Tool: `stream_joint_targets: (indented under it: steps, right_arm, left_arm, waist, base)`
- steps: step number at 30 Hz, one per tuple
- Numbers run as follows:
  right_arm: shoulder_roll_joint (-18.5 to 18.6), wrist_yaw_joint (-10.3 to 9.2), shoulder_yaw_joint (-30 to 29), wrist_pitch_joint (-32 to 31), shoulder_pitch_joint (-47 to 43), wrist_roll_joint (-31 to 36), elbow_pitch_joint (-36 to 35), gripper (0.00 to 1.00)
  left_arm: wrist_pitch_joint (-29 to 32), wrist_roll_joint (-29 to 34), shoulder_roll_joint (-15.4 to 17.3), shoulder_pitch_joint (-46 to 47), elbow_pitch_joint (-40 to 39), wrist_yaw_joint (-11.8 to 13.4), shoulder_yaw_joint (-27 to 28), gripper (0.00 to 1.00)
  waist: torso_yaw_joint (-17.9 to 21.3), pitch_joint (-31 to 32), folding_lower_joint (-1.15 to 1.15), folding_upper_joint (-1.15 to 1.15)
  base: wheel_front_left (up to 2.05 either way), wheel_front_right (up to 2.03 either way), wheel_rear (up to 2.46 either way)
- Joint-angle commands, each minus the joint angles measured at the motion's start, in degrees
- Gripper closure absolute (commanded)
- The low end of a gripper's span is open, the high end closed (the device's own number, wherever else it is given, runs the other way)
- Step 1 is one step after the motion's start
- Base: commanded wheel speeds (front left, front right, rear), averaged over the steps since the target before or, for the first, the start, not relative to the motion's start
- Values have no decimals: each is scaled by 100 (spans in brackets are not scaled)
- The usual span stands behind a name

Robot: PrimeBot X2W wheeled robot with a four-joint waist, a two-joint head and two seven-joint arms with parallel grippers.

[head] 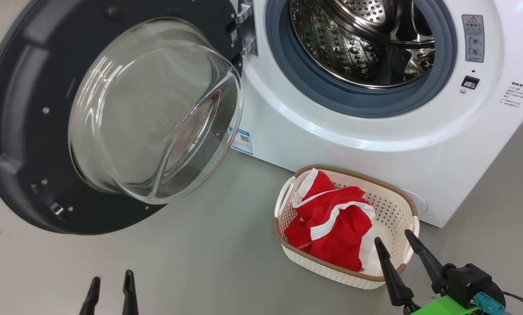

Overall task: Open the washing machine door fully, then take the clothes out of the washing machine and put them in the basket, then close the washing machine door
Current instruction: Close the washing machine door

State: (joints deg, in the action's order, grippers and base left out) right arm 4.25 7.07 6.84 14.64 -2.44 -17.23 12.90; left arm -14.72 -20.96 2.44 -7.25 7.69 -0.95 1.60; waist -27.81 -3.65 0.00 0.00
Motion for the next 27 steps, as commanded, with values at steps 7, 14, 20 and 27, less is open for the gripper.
stream_joint_targets:
  steps: [7,14,20,27]
  right_arm:
    - [88,42,223,36,18,-50,-100,0]
    - [79,42,248,36,45,-29,-116,0]
    - [106,42,266,36,100,-12,-131,0]
    - [109,42,204,36,124,35,-164,0]
  left_arm:
    - [-28,-167,43,55,-303,11,267,100]
    - [-28,7,43,846,-1296,-284,1030,100]
    - [-28,357,407,2155,-1954,-607,1804,100]
    - [-28,-240,1549,3800,-1140,-651,2089,100]
  waist:
    - [11,51,0,0]
    - [9,-2,0,0]
    - [-1,-85,0,0]
    - [-9,-234,0,0]
  base:
    - [0,0,0]
    - [0,0,0]
    - [0,0,0]
    - [0,0,0]
